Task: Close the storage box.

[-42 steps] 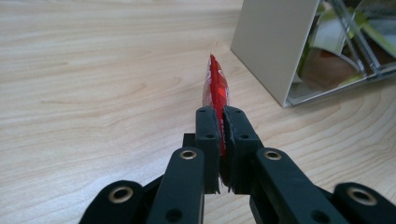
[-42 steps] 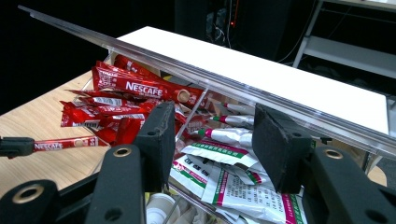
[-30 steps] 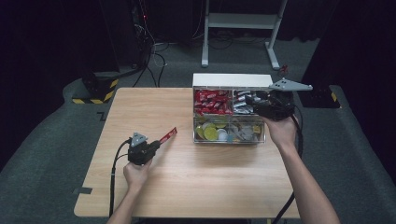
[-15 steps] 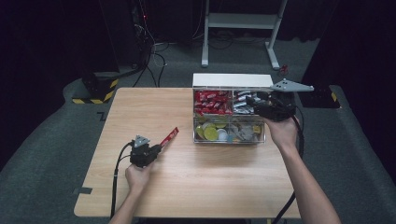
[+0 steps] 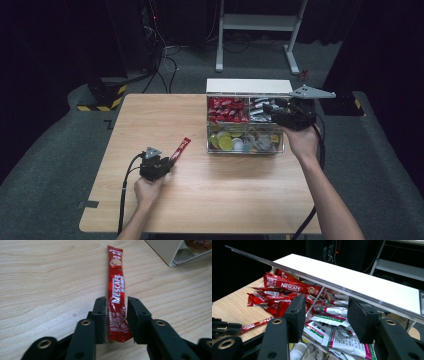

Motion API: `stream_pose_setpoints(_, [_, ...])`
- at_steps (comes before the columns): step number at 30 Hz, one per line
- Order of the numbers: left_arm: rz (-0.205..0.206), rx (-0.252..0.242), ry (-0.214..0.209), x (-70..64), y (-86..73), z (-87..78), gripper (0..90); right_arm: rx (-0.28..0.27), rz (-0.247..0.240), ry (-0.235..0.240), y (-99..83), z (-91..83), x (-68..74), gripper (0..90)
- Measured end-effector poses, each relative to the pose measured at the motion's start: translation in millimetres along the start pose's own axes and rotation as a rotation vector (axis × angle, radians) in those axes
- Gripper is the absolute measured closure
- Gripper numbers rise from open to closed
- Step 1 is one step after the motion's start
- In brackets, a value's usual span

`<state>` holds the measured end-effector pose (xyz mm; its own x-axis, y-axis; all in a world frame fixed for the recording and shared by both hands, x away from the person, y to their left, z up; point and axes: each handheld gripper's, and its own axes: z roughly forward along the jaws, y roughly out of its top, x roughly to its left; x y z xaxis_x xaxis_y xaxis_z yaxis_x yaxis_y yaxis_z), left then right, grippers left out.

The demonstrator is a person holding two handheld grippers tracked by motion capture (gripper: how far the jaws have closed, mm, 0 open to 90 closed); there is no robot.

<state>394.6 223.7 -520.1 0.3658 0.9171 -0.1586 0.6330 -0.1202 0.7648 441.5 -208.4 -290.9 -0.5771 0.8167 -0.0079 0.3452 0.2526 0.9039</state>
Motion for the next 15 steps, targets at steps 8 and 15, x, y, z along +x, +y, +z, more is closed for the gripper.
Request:
stream_pose_setpoints(8, [-0.061,-0.085,0.0,16.2,-11.7,-26.6,56.2,0.003,0.004,0.008,-3.6,-2.0,-0.5,49.0])
stream_pose_setpoints(15, [-0.076,-0.068,0.111,38.0,-29.8,-44.1,52.6,0.006,0.006,0.016,-11.2,-2.6,0.7,48.8])
